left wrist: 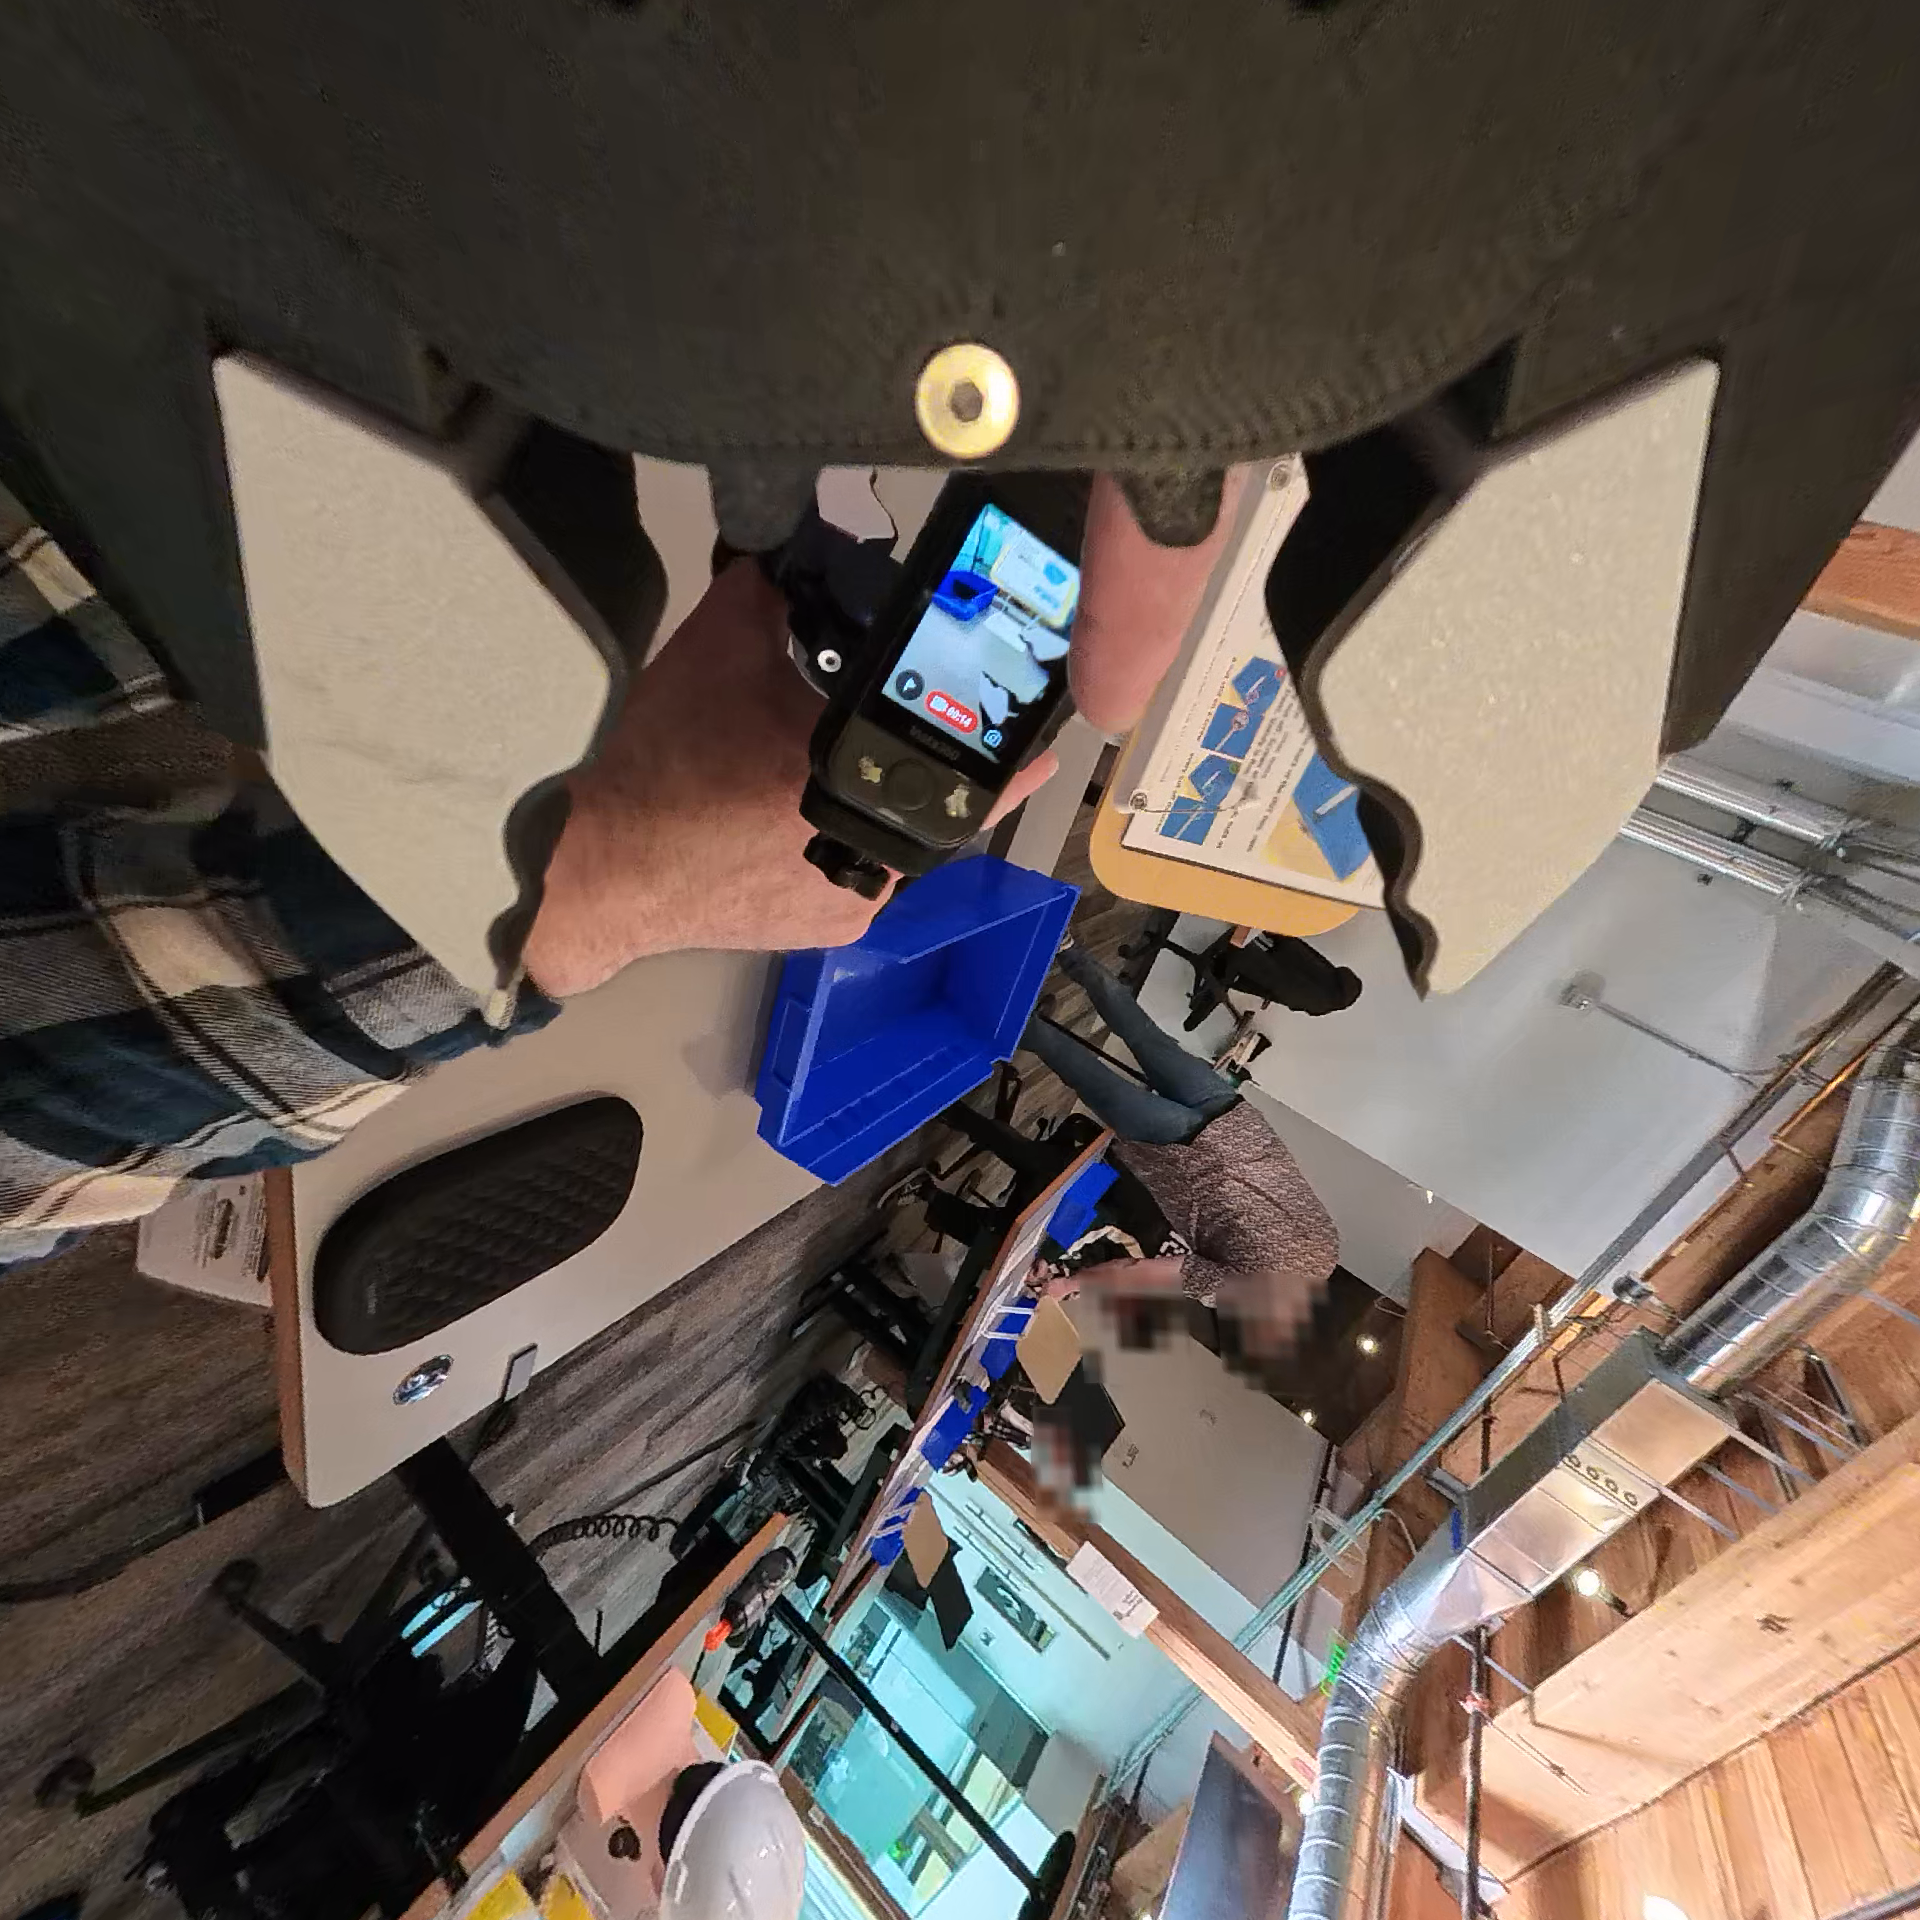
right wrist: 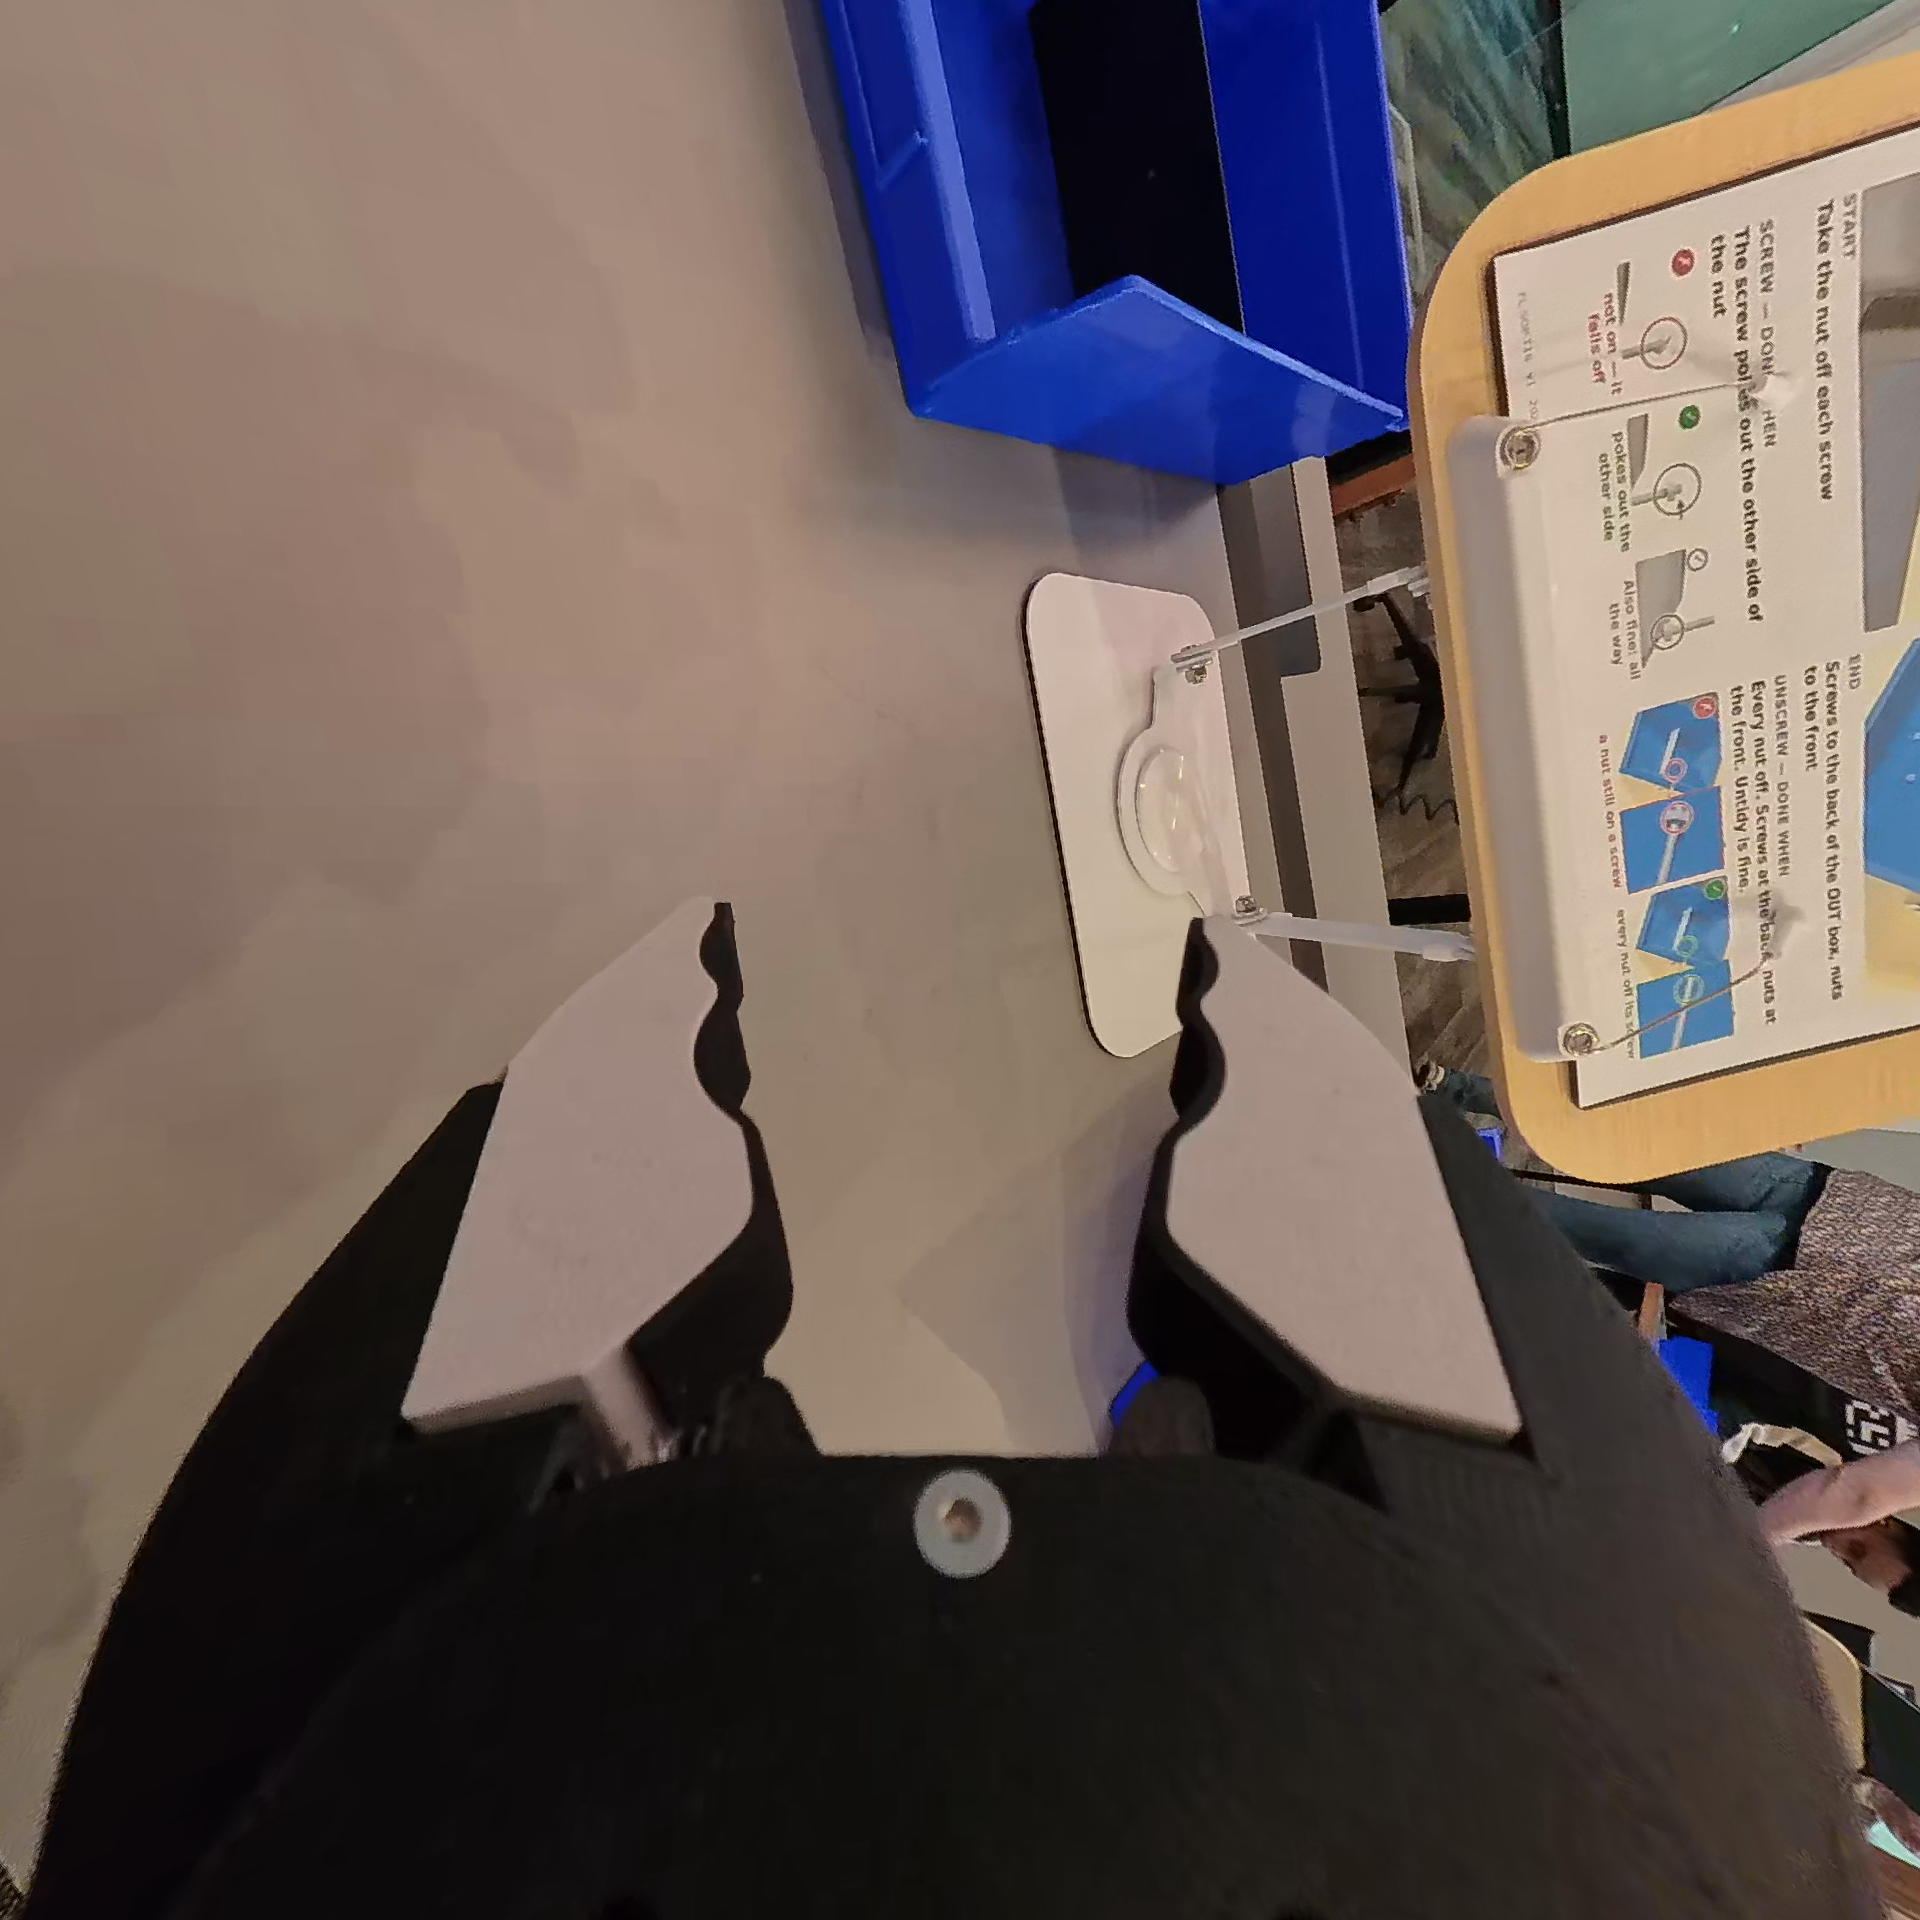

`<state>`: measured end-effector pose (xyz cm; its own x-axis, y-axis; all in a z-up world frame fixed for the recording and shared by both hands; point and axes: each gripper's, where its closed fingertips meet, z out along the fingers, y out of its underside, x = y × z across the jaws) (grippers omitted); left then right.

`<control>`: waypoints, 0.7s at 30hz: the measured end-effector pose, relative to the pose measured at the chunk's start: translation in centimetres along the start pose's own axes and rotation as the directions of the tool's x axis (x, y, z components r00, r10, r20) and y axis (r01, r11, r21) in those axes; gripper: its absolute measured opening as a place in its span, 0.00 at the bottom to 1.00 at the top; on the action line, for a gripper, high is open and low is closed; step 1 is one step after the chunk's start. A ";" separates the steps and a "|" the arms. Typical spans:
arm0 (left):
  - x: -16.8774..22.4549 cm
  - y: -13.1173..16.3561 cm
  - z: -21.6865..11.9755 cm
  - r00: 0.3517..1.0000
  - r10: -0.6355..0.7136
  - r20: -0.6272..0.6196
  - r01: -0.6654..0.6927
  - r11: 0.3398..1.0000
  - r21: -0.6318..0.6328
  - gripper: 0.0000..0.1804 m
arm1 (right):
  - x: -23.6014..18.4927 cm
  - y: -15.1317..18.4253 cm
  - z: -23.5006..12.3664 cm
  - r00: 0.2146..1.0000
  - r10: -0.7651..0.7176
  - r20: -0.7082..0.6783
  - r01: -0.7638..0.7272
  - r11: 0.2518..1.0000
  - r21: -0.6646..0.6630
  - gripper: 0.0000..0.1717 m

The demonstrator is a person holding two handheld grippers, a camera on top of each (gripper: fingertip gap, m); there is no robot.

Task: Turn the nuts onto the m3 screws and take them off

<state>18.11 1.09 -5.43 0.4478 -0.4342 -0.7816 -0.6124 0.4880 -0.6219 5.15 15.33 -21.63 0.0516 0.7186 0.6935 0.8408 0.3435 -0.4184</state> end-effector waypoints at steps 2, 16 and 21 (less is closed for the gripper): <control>-0.6 -0.2 -0.4 1.000 -0.008 0.015 0.008 1.000 0.011 0.81 | 0.2 -0.1 -0.1 1.000 0.006 -0.004 -0.006 1.000 0.007 0.48; -13.3 6.3 -6.0 0.887 -0.140 0.441 0.177 0.983 -0.043 0.81 | 10.1 3.0 -4.6 0.874 0.416 -0.252 -0.342 0.894 0.290 0.52; -17.4 11.3 -8.2 0.757 -0.230 0.612 0.310 0.950 -0.026 0.81 | 14.9 6.9 -8.5 0.735 0.579 -0.352 -0.415 0.795 0.442 0.52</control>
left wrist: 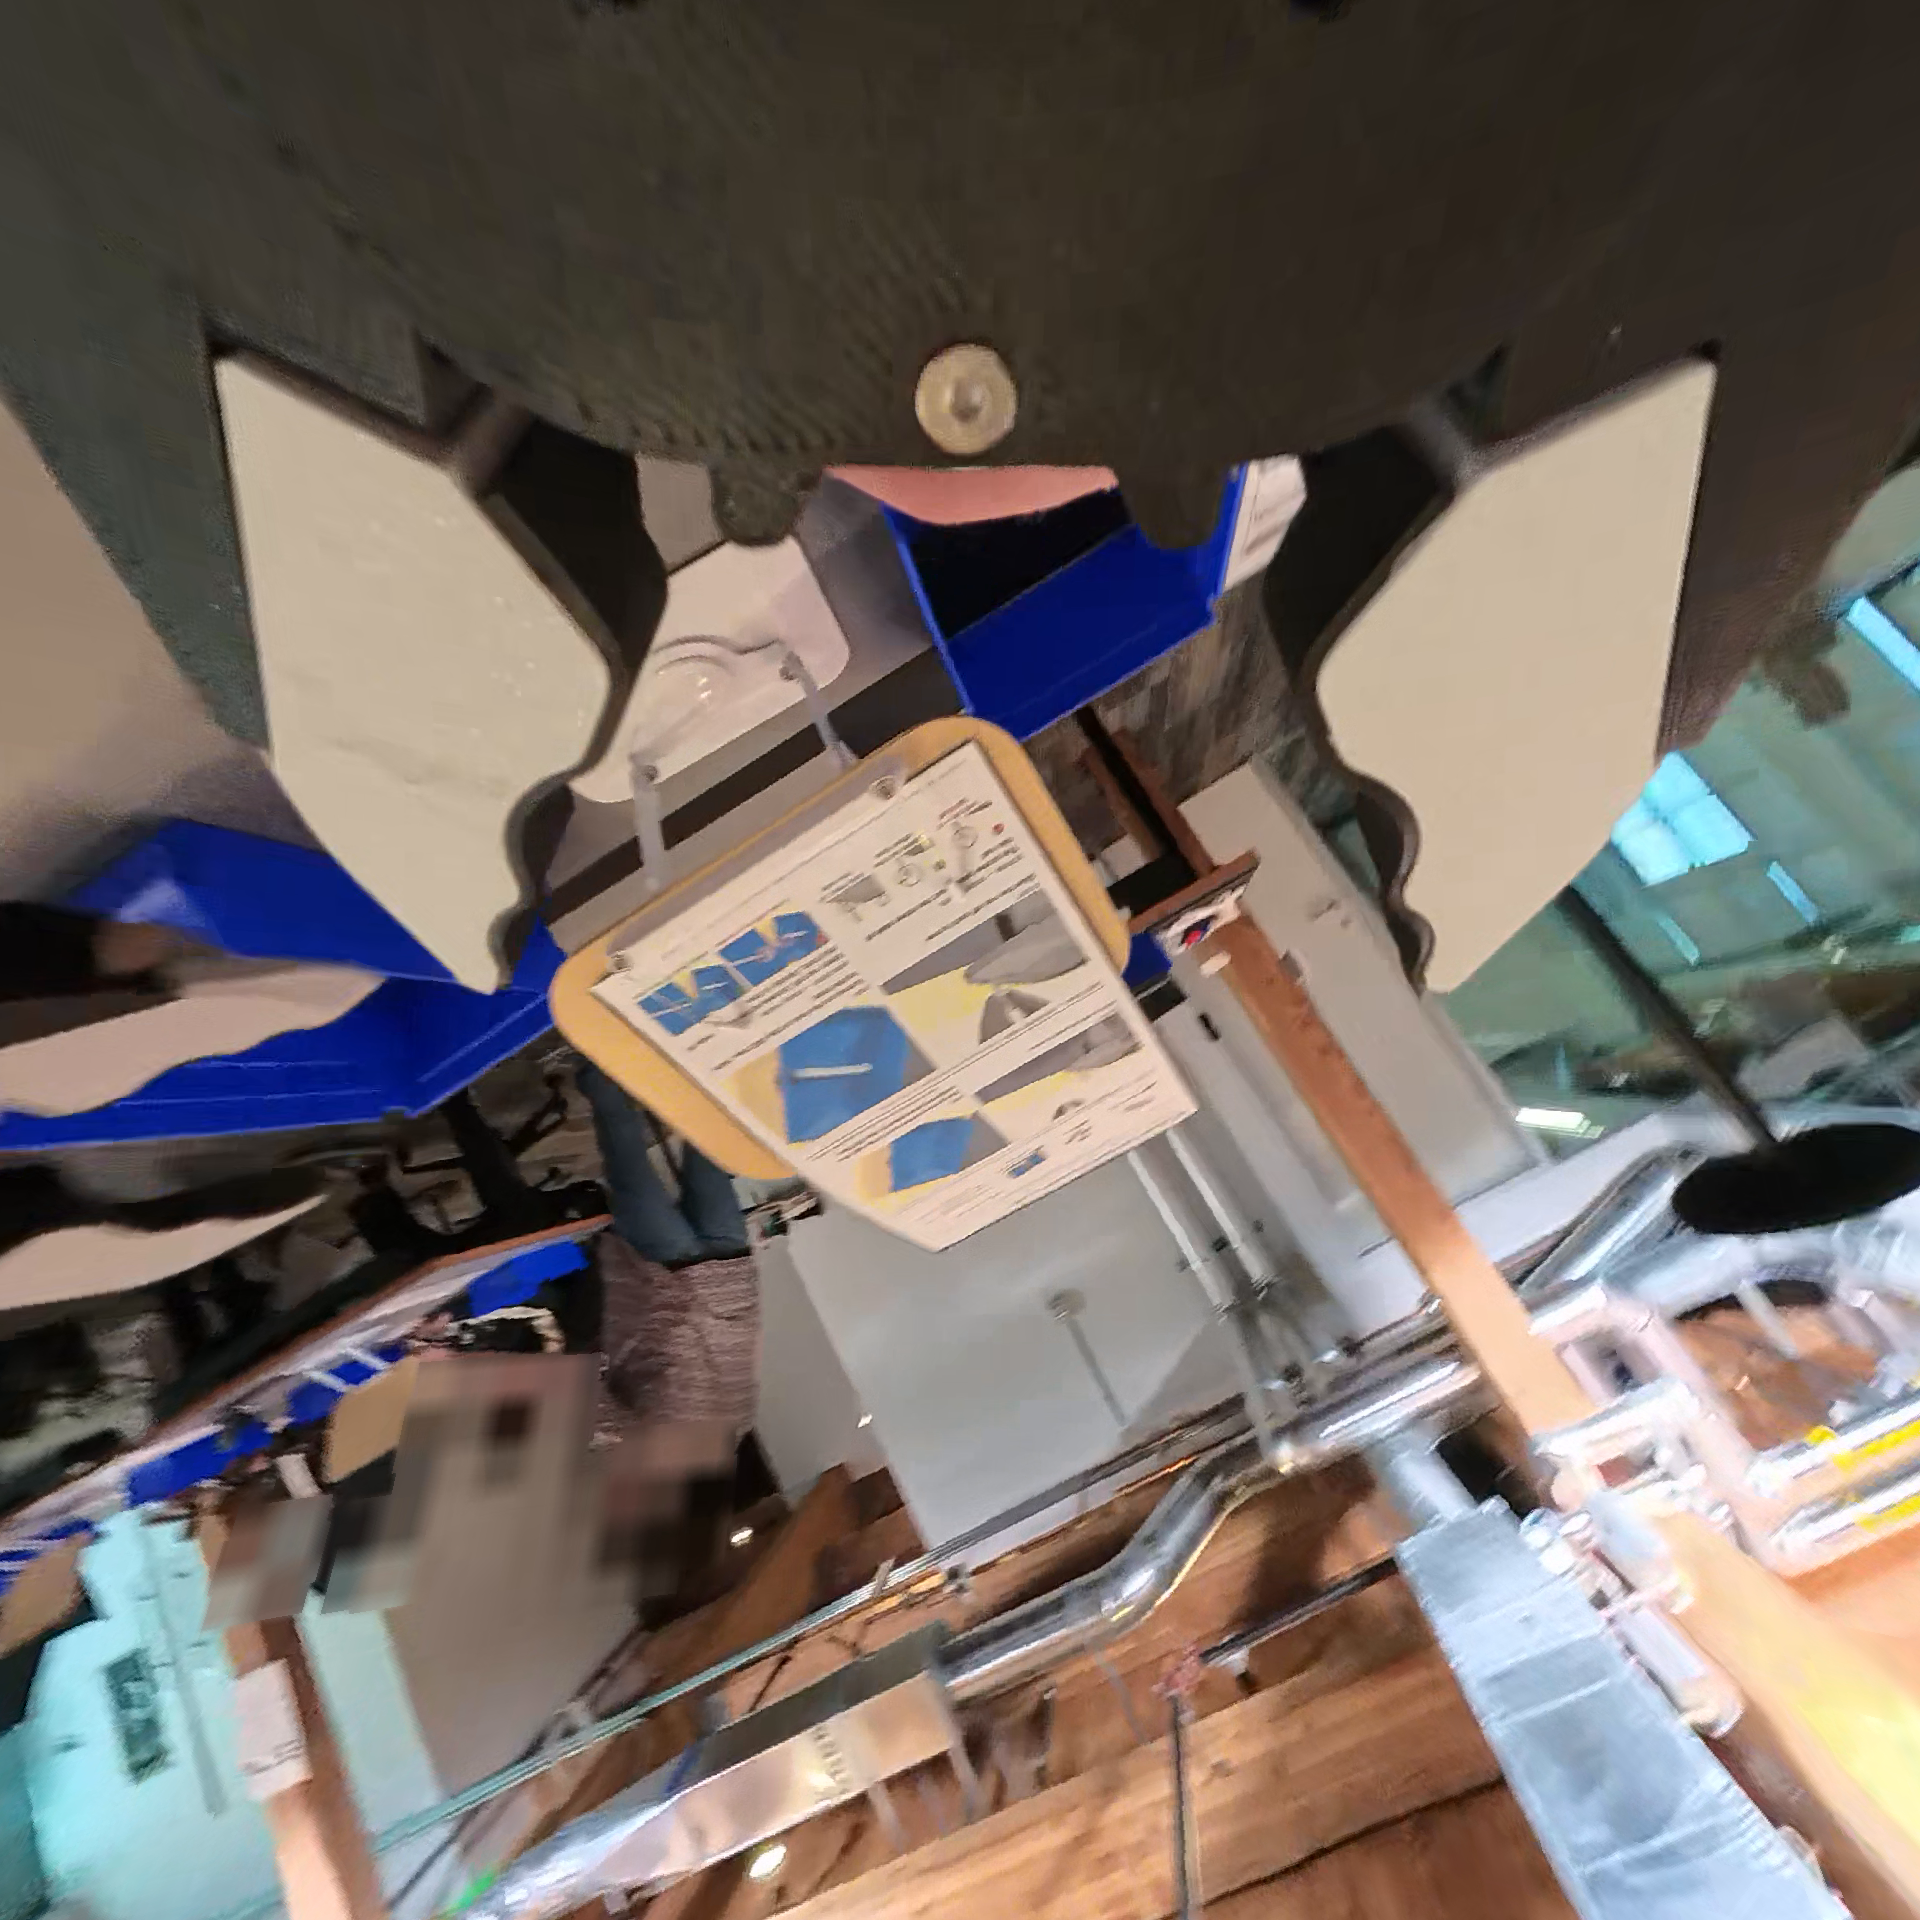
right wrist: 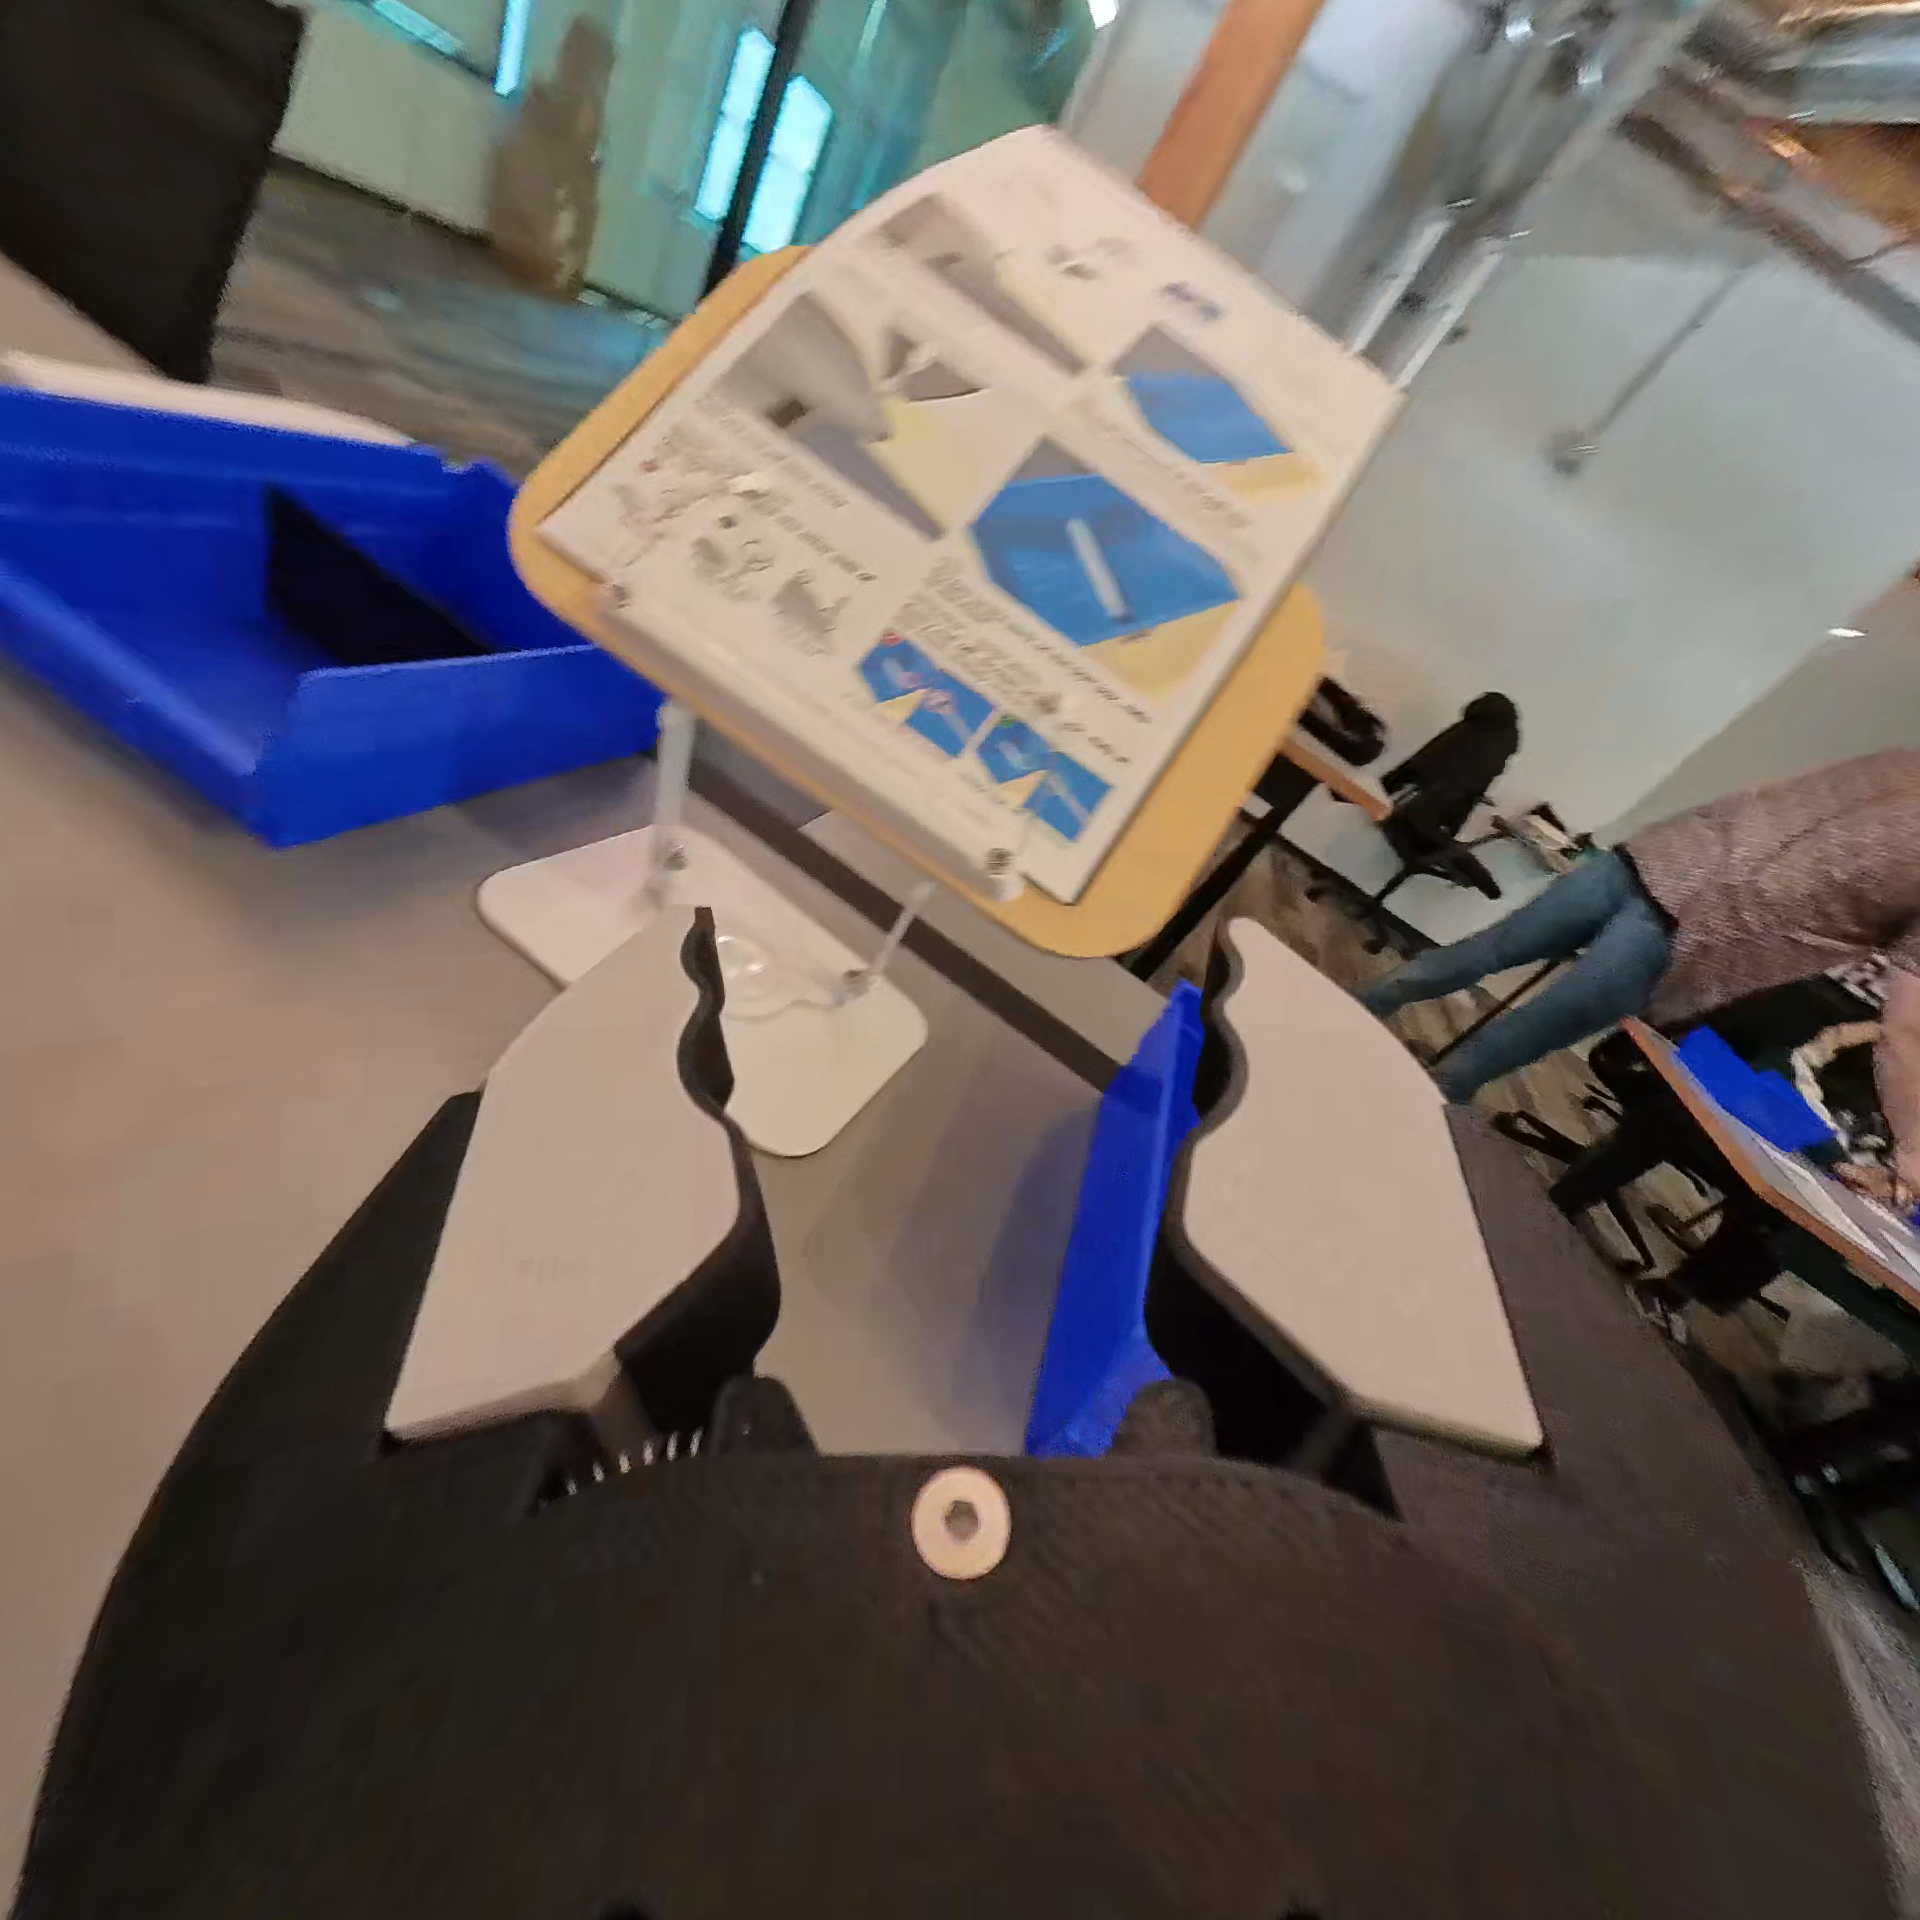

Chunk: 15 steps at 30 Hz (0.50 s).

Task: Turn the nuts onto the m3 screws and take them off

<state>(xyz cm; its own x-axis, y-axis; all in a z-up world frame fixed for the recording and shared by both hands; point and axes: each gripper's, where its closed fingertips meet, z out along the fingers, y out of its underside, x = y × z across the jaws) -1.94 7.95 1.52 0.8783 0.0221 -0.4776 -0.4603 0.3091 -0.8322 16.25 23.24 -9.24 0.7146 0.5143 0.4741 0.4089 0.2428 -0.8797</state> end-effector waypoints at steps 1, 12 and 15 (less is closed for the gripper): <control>-1.2 1.1 0.3 0.999 -0.029 0.039 0.030 0.999 -0.015 0.81 | 1.2 0.0 -0.3 0.999 0.044 -0.018 -0.044 0.999 0.022 0.52; -7.4 11.7 1.5 0.925 -0.281 0.255 0.328 0.930 -0.167 0.70 | 10.2 3.5 -2.8 0.922 0.365 -0.125 -0.353 0.929 0.113 0.48; -7.3 13.0 1.7 0.917 -0.298 0.266 0.353 0.916 -0.191 0.67 | 10.2 3.9 -2.6 0.920 0.375 -0.117 -0.364 0.926 0.105 0.46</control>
